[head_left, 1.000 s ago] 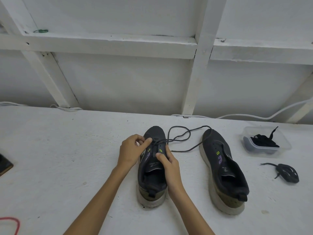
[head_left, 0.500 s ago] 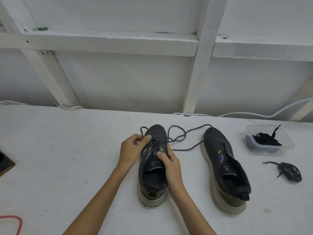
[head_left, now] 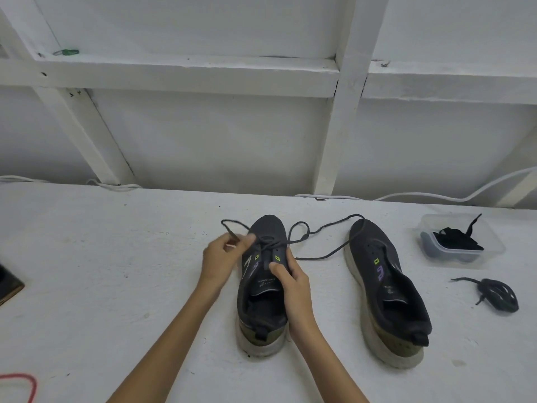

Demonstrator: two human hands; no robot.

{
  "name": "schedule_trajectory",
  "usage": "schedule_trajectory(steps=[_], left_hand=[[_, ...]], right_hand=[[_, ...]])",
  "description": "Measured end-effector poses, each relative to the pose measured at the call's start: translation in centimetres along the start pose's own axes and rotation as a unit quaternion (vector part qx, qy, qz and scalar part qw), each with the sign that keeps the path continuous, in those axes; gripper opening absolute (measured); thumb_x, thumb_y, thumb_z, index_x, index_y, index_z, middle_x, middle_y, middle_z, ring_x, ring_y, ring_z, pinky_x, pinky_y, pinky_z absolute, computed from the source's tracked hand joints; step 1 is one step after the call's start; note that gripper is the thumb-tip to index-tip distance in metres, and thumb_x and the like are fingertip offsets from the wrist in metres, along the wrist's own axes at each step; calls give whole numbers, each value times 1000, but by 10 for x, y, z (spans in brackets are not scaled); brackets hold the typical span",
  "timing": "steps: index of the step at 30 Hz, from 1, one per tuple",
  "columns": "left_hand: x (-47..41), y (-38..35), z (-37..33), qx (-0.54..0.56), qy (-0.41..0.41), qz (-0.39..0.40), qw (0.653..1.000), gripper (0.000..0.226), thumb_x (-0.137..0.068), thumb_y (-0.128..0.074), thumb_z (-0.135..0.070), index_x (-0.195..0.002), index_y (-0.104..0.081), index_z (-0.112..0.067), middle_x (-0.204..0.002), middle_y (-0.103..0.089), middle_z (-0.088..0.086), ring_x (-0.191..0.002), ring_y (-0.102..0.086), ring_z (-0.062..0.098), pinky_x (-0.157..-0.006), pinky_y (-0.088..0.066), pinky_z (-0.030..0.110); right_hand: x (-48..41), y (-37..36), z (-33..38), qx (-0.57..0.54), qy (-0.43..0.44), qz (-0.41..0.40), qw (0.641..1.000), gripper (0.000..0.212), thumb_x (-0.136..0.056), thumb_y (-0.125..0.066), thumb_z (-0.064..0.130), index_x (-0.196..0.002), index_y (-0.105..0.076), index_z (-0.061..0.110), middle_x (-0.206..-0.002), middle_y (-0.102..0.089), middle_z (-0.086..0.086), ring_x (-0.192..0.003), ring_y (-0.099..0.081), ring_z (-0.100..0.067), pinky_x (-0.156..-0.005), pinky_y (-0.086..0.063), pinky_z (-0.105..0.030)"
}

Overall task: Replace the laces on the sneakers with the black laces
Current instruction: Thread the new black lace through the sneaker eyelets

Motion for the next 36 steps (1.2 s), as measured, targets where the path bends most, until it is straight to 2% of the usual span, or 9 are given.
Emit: schedule_trajectory(steps=[2,4,9,11,16,20,25,31,36], left_hand=[[6,-12,4,-22,-23,38,999,5,-85,-74,-26,-83,-71,-23,-83,-72,-5,-75,-63,-3,-74,-46,18],[4,-8,-1,-32,-53,13,998,9,-86,-72,-18,-80,-69,-24,-80,-70,-8,-72,-61,-3,-74,-44,18],[-11,37,-14,95,-51,-181,978,7,-93,-64,-23,-87,-65,-19,-78,-62,-8,-72,-54,9,-74,-46,34],[-9,33,-15,109,-39,-162,980,12,-93,-63,-28,-83,-63,-23,-77,-60,-6,-70,-52,10,-70,-45,33],[7,-12,9,12,-4,9,1000,11,-85,-73,-29,-84,-70,-19,-82,-69,-3,-73,-60,12,-70,-47,27],[-2,3,-2,-16,-53,-54,997,8,-87,-71,-21,-84,-68,-15,-81,-67,-3,-75,-58,11,-72,-45,26],[-10,43,-12,108,-55,-211,970,13,-90,-67,-31,-85,-64,-19,-76,-59,-4,-71,-50,14,-71,-45,35],[8,-9,5,8,-23,-14,1000,9,-85,-73,-30,-83,-71,-21,-82,-71,-6,-68,-58,8,-68,-47,22],[1,5,-10,-14,-75,-68,995,3,-86,-71,-18,-85,-70,-16,-82,-69,-6,-72,-58,6,-68,-44,18]], right_hand=[[1,0,1,0,3,-1,1000,50,-90,-63,21,-138,-54,29,-114,-71,5,-101,-68,-13,-93,-55,-38],[2,1,2,-6,6,3,1000,47,-90,-63,20,-136,-56,30,-113,-72,5,-102,-68,-14,-93,-55,-38],[3,1,-1,-13,-7,3,1000,59,-85,-67,27,-142,-50,31,-123,-67,9,-110,-65,-14,-99,-52,-40],[2,1,-2,-14,-12,-1,1000,64,-84,-67,28,-144,-46,31,-127,-66,9,-111,-64,-13,-100,-52,-40],[2,0,1,-9,-1,0,1000,56,-86,-66,25,-140,-52,28,-118,-70,7,-105,-67,-12,-97,-53,-39],[4,1,3,-11,2,5,1000,56,-85,-66,25,-139,-53,30,-117,-70,7,-106,-67,-14,-97,-53,-41],[4,0,0,-17,-13,-1,1000,72,-79,-70,34,-146,-44,32,-126,-65,9,-111,-64,-13,-100,-51,-41],[4,0,4,-8,2,2,1000,59,-85,-67,27,-141,-51,30,-117,-70,8,-105,-67,-12,-97,-53,-39],[5,1,4,-15,-2,-2,1000,57,-85,-68,25,-139,-52,32,-119,-69,9,-106,-66,-12,-97,-53,-38]])
Point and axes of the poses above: each hand's wrist, its own x-axis away from the middle knuckle, its own y-axis out of the back of the hand, z = x × y, the point moved 7 cm from there along -x, towards the middle knuckle
